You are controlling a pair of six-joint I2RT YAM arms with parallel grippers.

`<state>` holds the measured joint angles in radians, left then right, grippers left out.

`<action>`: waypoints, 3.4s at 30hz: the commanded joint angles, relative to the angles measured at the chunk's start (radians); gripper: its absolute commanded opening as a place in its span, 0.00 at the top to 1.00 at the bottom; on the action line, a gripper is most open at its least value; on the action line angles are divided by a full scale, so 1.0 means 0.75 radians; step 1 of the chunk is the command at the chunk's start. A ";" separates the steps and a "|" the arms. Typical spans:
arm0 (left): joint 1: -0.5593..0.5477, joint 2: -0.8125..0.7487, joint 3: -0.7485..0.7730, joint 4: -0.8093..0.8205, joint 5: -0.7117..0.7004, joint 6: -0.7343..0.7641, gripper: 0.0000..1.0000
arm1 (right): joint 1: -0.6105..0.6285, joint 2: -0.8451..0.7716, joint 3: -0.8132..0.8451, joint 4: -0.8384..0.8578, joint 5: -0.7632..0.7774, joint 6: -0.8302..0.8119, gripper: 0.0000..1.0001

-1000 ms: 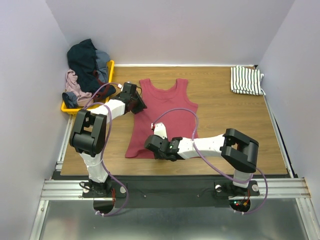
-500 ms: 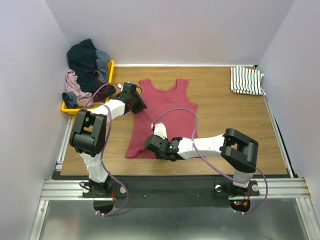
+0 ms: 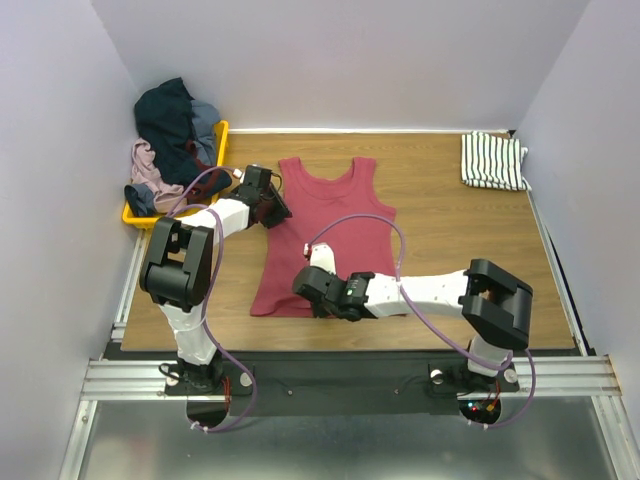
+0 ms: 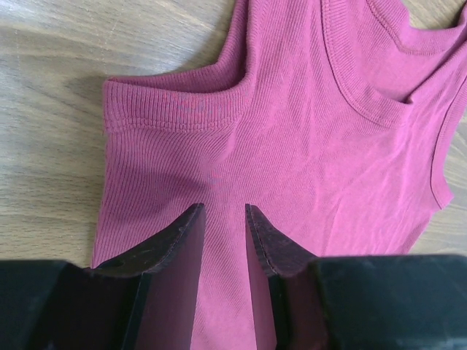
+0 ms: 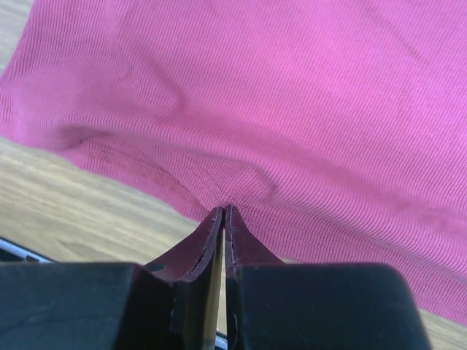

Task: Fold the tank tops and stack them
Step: Fold the tank top

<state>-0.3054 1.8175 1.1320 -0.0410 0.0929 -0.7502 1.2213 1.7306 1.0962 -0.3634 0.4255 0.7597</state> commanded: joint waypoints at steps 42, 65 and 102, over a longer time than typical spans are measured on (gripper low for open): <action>0.221 -0.212 0.143 -0.111 -0.009 0.117 0.58 | 0.104 0.249 0.489 -0.072 0.008 -0.105 0.60; 0.301 -0.188 0.155 -0.115 0.044 0.174 0.58 | 0.147 0.589 0.821 -0.062 0.040 -0.148 0.58; 0.211 -0.280 -0.245 0.157 0.130 0.051 0.58 | 0.149 0.100 0.109 0.084 -0.095 -0.035 0.85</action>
<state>-0.1387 1.6783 0.9783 0.0132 0.1913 -0.6941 1.3235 1.8400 1.1763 -0.3656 0.3832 0.7181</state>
